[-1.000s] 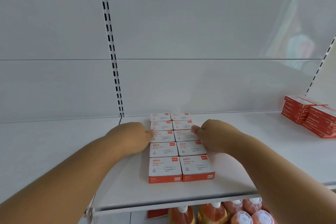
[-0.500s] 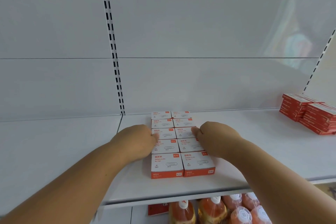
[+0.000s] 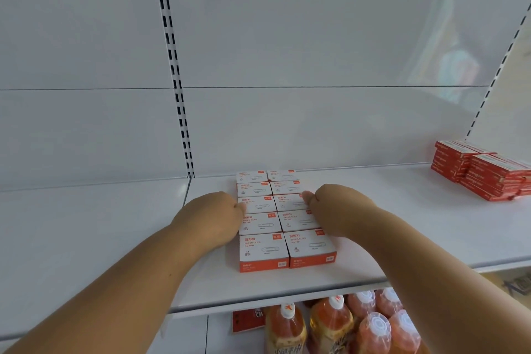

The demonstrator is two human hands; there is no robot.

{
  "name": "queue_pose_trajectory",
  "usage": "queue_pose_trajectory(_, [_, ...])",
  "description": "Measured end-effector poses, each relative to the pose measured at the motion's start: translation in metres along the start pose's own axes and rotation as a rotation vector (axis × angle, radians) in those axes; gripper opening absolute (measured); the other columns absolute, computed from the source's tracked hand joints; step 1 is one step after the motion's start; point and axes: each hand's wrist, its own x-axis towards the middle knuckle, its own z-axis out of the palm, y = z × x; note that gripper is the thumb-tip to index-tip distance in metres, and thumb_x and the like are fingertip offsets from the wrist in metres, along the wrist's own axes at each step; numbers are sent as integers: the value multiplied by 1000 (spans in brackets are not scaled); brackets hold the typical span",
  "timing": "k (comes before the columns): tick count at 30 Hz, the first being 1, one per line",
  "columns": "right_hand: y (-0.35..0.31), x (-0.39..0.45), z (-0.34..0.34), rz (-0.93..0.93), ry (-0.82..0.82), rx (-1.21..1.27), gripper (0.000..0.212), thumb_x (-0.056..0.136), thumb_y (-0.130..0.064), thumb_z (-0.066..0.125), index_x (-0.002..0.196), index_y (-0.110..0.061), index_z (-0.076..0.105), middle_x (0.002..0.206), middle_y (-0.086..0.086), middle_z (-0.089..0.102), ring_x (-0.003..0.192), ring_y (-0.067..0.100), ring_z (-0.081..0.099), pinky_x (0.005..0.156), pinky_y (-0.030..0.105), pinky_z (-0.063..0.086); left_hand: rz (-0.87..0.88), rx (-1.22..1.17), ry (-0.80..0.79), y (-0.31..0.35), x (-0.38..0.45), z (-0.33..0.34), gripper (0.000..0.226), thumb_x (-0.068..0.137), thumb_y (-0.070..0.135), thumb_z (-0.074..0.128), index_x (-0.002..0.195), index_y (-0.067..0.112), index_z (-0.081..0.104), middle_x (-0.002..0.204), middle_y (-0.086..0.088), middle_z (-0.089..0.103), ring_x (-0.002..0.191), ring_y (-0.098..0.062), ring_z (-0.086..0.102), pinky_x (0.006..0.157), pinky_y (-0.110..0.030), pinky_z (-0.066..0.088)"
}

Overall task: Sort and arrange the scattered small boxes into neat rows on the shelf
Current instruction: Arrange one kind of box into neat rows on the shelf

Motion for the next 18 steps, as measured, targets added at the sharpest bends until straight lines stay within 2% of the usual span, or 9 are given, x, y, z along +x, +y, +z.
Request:
queue_pose_trajectory(4, [10,-18,-4,9,-30,50,57,99,-57,26,85,-14,60,82,0,64,78,18,60,72,33,50,7,-18,-42,-3,-14,-6,49,102,49,33,78,18,63,84,1,69,80,-18,65,75,-31,52])
queue_pose_trajectory(6, [12,-29,-3,-6,-36,51,57,98,-58,29,81,-14,61,82,1,66,76,17,61,72,34,51,16,-22,-87,-2,-24,-6,47,101,50,36,87,19,69,82,3,69,76,-14,64,69,-29,50])
queue_pose_trajectory(8, [11,-35,-2,-31,-27,22,54,99,-57,30,76,-16,58,78,1,64,72,17,59,67,33,49,25,8,-105,1,-31,-4,41,101,48,39,86,22,67,77,7,66,70,-11,61,61,-27,44])
queue_pose_trajectory(13, [8,-38,1,-70,6,-31,51,101,-52,26,73,-18,52,71,-2,56,64,13,53,52,26,37,0,22,-52,7,-37,1,40,101,45,41,70,24,53,71,8,60,67,-9,56,57,-26,39])
queue_pose_trajectory(16, [8,-39,4,-79,21,-44,51,101,-52,24,75,-19,53,70,-2,56,63,12,54,51,26,37,-21,34,-14,10,-41,5,39,101,46,39,72,24,53,74,7,61,70,-11,58,60,-28,41])
queue_pose_trajectory(18, [7,-38,6,-63,22,-26,51,101,-52,24,76,-18,54,72,-2,59,65,14,57,55,27,42,-30,49,1,12,-43,6,39,101,47,39,74,24,54,75,6,61,71,-12,58,61,-29,41])
